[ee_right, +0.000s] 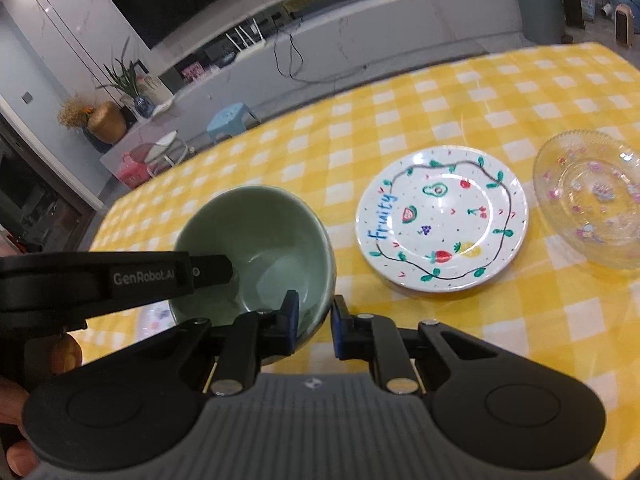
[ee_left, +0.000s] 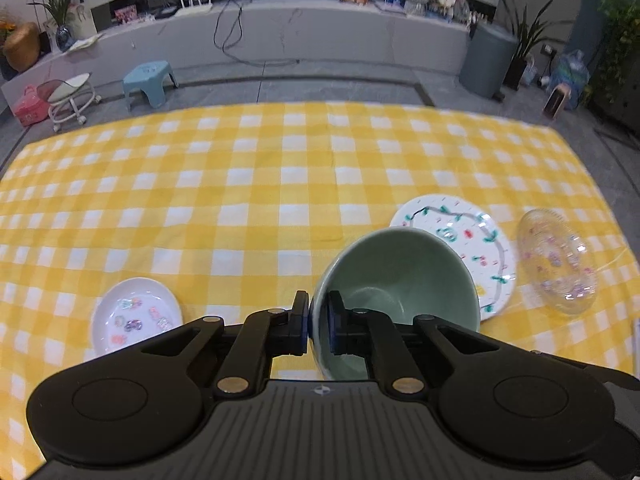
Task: Organize plates and bowls
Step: 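Lift the green bowl with both grippers and carry it over the stacked bowls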
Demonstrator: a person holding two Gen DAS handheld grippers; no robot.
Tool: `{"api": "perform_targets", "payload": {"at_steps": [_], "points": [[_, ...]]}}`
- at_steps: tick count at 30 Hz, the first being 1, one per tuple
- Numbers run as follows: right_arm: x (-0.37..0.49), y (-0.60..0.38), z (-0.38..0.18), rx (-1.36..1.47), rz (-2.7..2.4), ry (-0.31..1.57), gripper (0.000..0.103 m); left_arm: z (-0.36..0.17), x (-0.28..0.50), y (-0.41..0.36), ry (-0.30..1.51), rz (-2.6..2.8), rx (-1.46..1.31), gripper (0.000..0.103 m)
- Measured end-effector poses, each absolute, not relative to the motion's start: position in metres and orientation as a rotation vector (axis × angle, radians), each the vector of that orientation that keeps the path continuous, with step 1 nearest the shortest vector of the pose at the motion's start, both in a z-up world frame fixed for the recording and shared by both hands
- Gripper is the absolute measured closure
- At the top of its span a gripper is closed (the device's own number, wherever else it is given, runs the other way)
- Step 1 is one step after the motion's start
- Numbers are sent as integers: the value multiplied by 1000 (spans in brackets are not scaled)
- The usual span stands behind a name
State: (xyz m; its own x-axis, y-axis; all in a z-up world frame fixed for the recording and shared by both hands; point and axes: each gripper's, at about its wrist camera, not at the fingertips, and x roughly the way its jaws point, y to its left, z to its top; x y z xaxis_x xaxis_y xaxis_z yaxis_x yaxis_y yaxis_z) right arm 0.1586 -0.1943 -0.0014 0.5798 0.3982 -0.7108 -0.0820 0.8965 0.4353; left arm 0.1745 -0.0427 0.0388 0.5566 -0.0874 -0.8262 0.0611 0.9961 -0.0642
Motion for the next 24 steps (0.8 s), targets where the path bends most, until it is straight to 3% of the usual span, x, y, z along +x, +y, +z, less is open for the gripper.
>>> {"api": "perform_targets", "payload": {"at_steps": [14,24], "points": [[75,-167,61,364,401,878,88,88,83,6,884,-21,-179,93],[40,-133,55,326,470,939,88,74,44,47,918,47,-293,93]]}}
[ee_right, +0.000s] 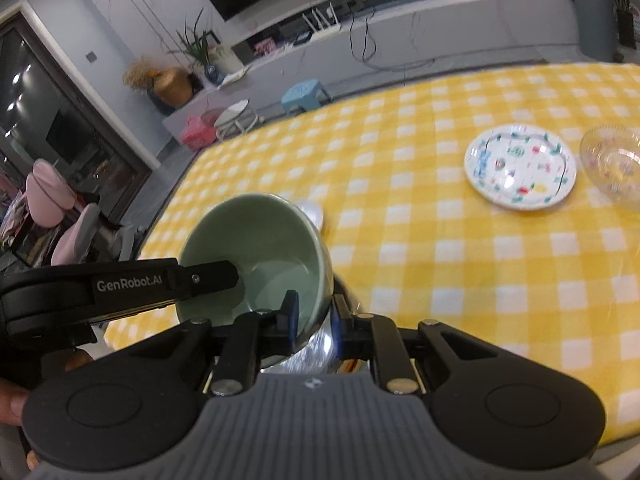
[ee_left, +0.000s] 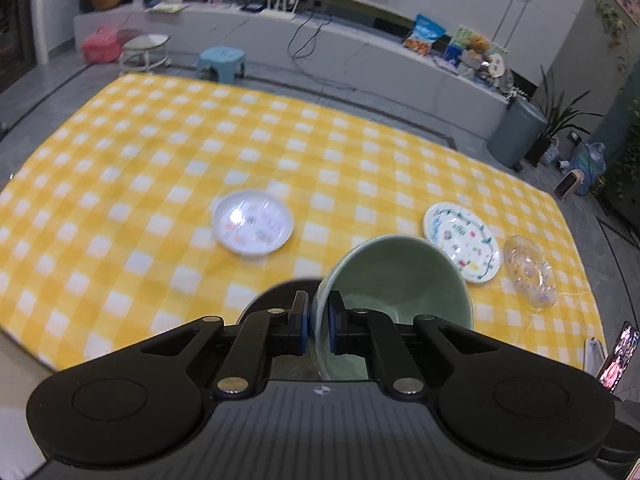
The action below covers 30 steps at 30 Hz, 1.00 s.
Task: Organize plates and bowls
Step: 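Lift the green bowl with both grippers and carry it over the stacked bowls, then lower the green bowl into the orange bowl and open both grippers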
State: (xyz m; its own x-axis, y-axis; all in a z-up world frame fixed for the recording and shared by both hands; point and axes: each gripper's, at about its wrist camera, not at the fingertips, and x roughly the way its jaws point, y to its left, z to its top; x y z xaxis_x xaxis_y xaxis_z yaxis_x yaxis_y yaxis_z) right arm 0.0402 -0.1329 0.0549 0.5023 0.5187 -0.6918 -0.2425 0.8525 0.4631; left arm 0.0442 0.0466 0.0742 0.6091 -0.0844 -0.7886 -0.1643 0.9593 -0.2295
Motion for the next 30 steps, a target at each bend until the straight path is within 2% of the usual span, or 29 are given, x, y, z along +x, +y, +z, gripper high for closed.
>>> {"api": "perform_targets", "payload": {"at_steps": [13,30], "points": [[41,-128,32,314,467,1004,88,41,31,61,993,60,-361,94],[48,-105,20,258,491,1073,88,37,31,72,1008,112,-338,95]]}}
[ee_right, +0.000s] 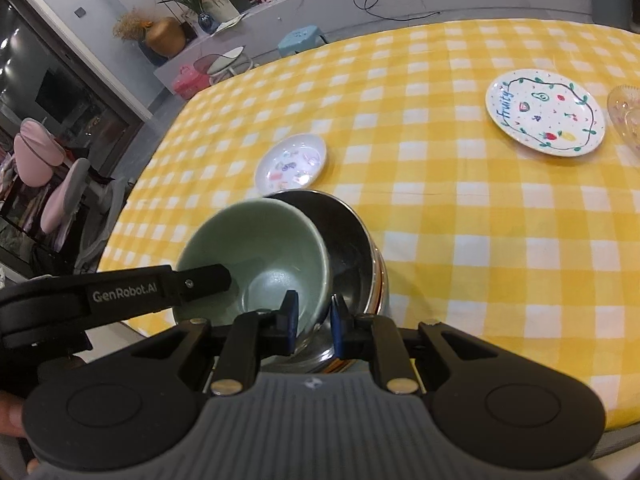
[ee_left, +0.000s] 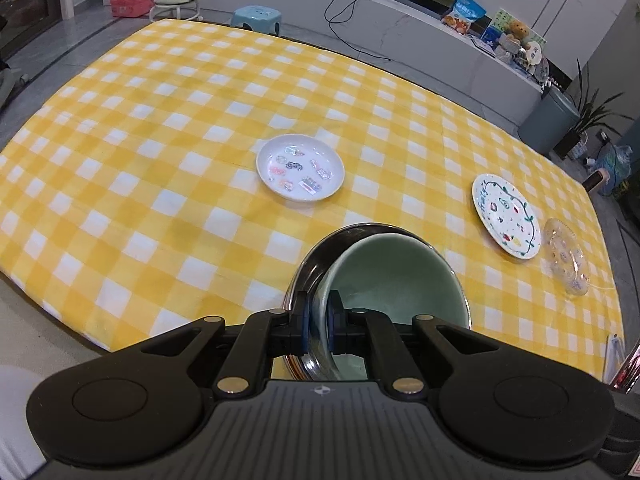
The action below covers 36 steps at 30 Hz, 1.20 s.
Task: Organize plates and bowls
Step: 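Lower the green bowl into the orange bowl and open both grippers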
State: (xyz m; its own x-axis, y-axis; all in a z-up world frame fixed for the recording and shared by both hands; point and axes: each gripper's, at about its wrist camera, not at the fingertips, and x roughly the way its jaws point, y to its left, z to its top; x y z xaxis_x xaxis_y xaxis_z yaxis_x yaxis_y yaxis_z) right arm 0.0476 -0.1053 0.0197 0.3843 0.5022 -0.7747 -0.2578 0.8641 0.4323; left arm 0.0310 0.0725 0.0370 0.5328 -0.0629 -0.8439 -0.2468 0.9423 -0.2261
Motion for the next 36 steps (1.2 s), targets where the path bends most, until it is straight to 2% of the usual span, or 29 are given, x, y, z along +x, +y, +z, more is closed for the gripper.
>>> {"api": "perform_targets", "payload": {"at_steps": [20,26,31,36], "points": [[42,-80,23,-15,448,945,89,30,40,50,996,123,-115,94],[42,-79,25,-44,442,927,89,30,43,53,998,110,-125,94],[41,-83,31,-39,443,897,84,34,43,51,970,91,-117,94],[39,-87,36,-17,461,876,75,38,43,53,947,78,-122,94]]}}
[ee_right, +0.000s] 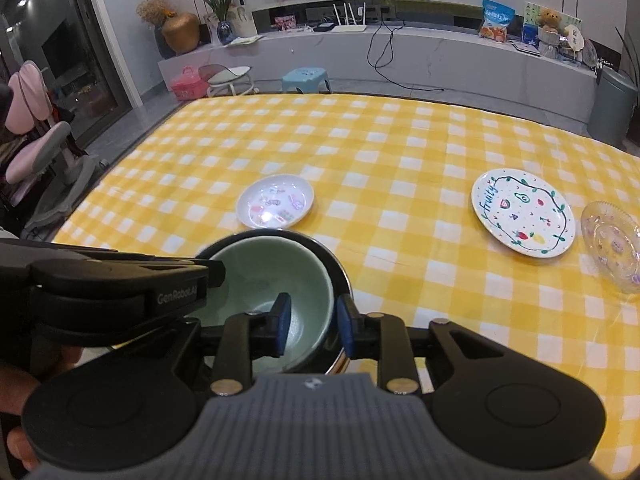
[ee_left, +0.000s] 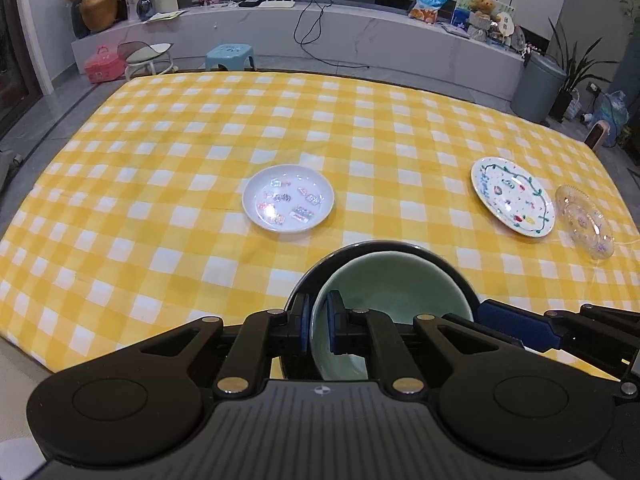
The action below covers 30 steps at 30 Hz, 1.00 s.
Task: Organize plates and bowls
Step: 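Lower the green bowl into the orange bowl and open both grippers, then move both grippers toward the white 'Fruity' plate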
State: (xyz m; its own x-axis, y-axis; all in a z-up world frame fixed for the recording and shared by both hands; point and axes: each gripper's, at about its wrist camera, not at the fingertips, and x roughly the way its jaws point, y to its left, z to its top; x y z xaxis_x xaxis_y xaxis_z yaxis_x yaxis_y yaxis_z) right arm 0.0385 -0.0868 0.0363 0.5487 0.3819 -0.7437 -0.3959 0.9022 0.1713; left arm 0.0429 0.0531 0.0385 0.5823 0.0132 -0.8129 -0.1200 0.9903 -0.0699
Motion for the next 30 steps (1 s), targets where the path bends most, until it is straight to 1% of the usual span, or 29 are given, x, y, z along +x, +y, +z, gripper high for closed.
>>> {"api": "perform_targets", "payload": {"at_steps": [2,3,4,10,16,19,24,30], "points": [[36,-89,40,-22,451,855,54,41,41,56,935,70,-143,93],[34,-90,41,-30,446,834,53,43,41,58,930,65,-157,93],[33,-91,44,-36,442,813,53,45,40,60,923,56,-173,89],[38,-113,52,74,436,777,53,55,37,72,872,22,-258,81],[65,-136,49,297,467,833,54,59,45,102,847,57,-365,80],[82,-141,45,367,469,861,58,58,54,117,852,48,-410,80],[101,-137,37,361,459,890,60,55,70,129,870,68,-425,80],[124,-144,24,297,362,913,60,57,82,111,860,10,-454,80]]}}
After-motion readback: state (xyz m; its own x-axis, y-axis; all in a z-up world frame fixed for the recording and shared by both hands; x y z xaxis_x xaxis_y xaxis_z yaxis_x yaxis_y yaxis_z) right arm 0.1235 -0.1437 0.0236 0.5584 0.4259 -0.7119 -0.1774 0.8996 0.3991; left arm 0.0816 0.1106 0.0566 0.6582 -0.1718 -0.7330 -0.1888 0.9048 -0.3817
